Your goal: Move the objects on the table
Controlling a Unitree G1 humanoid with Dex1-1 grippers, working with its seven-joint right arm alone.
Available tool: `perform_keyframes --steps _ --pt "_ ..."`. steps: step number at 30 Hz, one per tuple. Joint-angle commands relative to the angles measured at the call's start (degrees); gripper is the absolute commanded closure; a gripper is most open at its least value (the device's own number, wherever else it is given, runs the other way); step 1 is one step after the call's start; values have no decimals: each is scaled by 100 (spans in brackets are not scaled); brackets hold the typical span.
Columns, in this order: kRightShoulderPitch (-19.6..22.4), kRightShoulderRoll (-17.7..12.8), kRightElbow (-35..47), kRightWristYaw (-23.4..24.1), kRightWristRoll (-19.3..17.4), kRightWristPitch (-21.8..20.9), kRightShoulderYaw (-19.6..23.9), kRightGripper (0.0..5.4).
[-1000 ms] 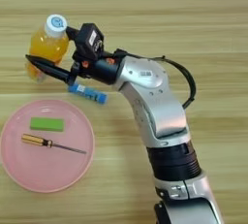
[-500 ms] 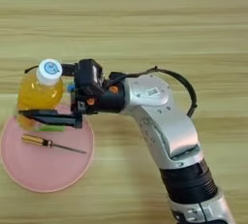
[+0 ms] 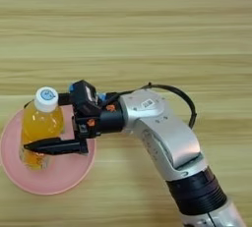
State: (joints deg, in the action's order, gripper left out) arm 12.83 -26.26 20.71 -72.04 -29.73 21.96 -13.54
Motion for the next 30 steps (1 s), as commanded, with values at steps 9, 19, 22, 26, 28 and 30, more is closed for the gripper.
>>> perform_keyframes --steps 9,19,22,26,28,30 --pt "231 230 -813 78 664 -1006 -206 191" --pt "234 290 -1258 103 1266 -1529 -396 191" --pt "241 272 -1308 118 1368 -1549 -418 191" --pt "223 255 -1293 116 1455 -1580 -463 191" --pt "223 252 -1296 112 1467 -1587 -478 191" --pt "230 250 -1316 111 1473 -1589 -489 191"
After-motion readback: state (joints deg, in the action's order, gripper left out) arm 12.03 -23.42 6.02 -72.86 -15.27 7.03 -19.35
